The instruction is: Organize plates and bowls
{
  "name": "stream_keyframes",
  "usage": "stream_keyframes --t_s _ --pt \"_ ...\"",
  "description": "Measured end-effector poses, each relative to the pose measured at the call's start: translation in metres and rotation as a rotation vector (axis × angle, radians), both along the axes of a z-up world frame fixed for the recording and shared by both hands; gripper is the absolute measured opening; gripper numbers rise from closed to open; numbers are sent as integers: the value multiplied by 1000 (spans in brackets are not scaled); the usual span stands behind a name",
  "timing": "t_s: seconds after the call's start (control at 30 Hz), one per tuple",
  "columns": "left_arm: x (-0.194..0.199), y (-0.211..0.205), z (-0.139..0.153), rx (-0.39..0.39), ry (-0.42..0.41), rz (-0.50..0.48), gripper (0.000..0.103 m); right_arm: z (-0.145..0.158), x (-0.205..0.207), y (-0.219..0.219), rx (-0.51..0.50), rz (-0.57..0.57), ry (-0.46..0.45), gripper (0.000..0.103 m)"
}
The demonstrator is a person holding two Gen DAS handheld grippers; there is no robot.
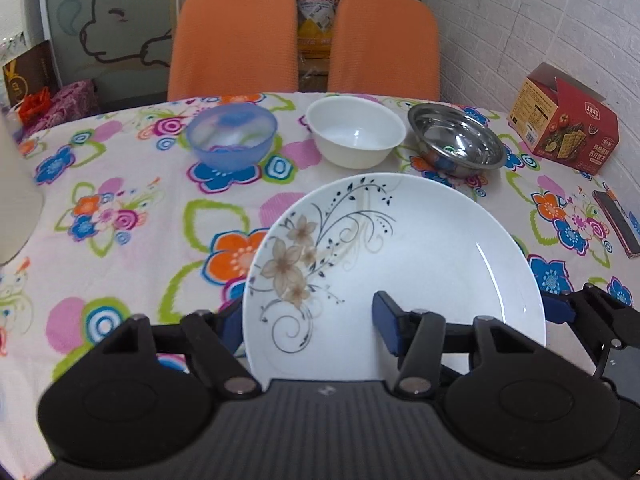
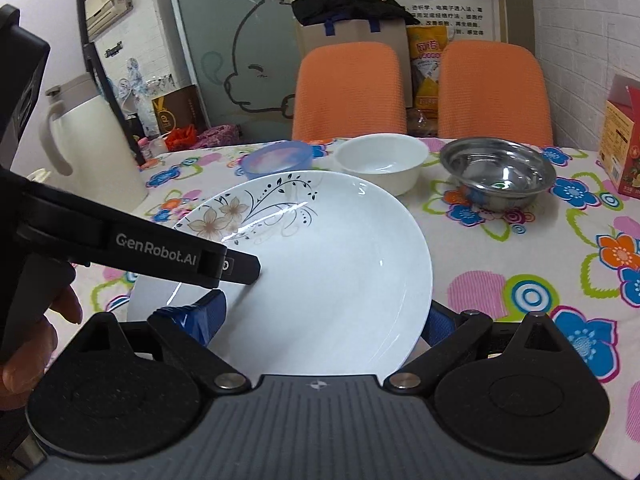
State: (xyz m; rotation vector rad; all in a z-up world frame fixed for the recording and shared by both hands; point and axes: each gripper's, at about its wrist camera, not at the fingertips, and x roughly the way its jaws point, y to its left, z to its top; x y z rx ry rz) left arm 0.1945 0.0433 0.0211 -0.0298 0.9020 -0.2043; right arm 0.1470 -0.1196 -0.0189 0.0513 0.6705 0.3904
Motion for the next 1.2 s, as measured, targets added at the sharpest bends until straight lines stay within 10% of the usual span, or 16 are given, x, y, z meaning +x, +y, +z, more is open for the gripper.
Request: stream_keyframes --t_s 0.4,1.2 --pt "-86 84 -21 2 9 139 54 -13 -56 75 3 138 49 86" --pt "-94 84 -12 2 -114 134 69 -22 -65 74 -106 116 15 86"
